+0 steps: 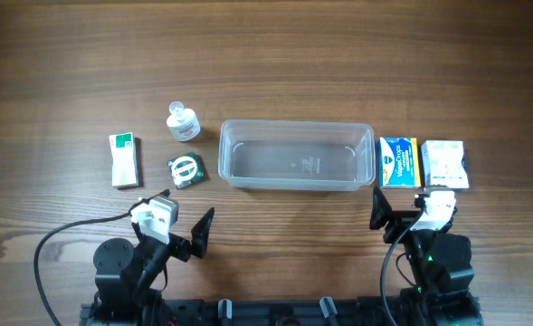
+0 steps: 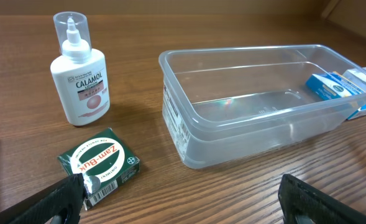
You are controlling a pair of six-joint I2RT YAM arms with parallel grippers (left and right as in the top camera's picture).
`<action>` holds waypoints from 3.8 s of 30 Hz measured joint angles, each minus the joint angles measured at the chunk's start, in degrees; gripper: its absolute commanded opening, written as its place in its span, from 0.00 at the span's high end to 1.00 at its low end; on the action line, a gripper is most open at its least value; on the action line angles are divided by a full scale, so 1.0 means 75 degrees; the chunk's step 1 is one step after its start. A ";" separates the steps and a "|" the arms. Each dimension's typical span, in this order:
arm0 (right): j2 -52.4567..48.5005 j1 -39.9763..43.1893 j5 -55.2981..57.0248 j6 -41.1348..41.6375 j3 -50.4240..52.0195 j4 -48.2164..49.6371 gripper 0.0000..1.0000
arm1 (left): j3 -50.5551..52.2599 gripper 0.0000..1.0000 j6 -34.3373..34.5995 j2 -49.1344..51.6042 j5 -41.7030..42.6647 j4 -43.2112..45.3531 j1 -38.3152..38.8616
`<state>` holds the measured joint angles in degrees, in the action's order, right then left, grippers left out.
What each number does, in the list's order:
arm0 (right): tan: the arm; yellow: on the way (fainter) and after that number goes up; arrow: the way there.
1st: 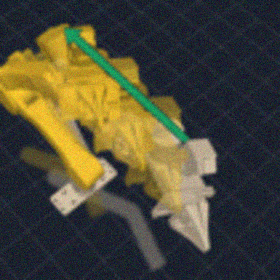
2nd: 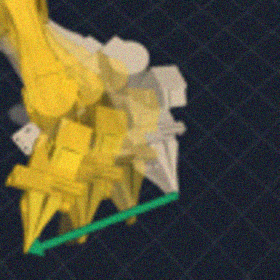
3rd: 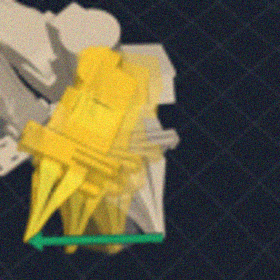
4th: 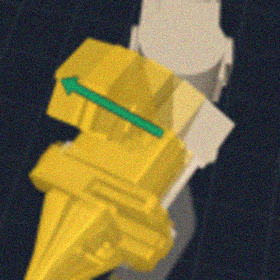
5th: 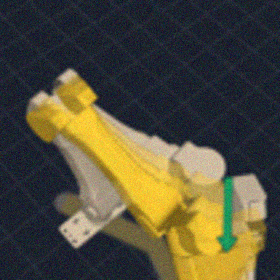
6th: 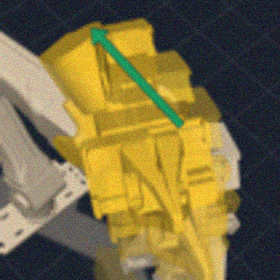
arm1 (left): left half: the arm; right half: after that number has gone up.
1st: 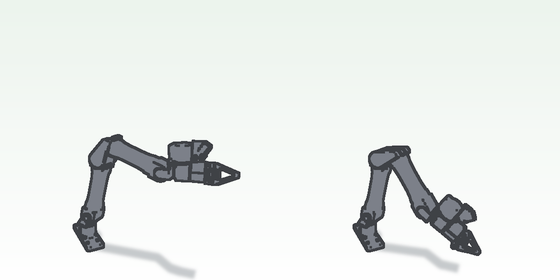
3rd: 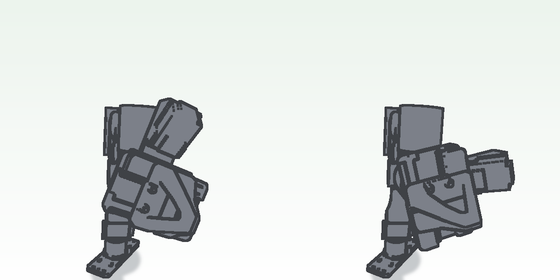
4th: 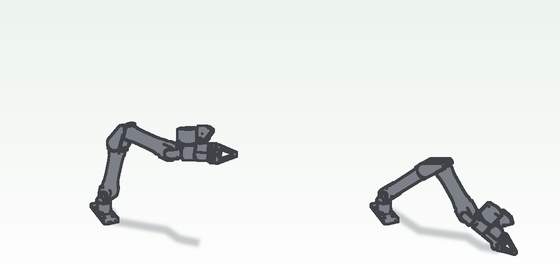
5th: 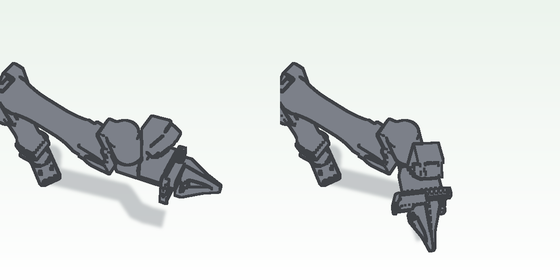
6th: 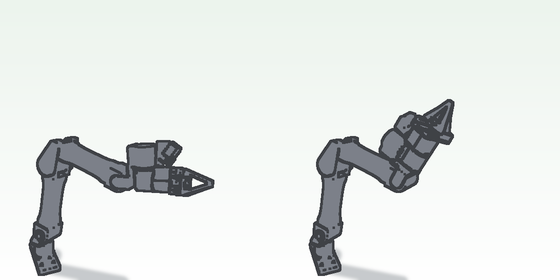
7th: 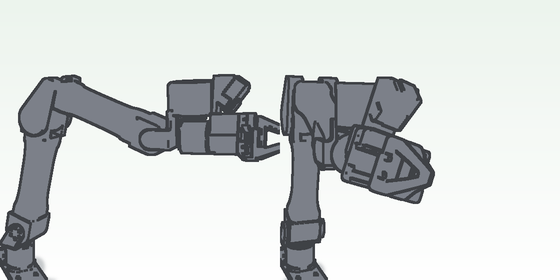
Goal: Pack container
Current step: 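Move the right gripper to the blue Vicks VapoDrops pack and grasp it, then carry the Vicks pack into the clear container and release it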
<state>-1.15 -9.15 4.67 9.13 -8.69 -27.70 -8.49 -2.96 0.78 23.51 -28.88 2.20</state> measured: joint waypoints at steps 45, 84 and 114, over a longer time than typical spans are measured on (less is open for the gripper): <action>-1.1683 0.1515 -0.0032 0.0460 -0.9506 -0.5182 0.06 | 0.0020 0.00 0.0000 0.0003 0.0003 0.0000 0.0000; -1.3161 0.1746 -0.0402 0.0554 -0.7525 -0.3663 0.35 | 0.0020 0.00 0.0003 0.0003 0.0003 0.0000 0.0000; -1.3420 -0.1999 0.0076 0.3072 -0.7761 -0.2868 0.23 | 0.0020 0.00 0.0000 0.0003 0.0003 0.0000 0.0000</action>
<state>-101.80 -24.14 5.23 32.16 -66.89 -49.21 -8.34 -2.96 0.80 23.53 -28.88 2.20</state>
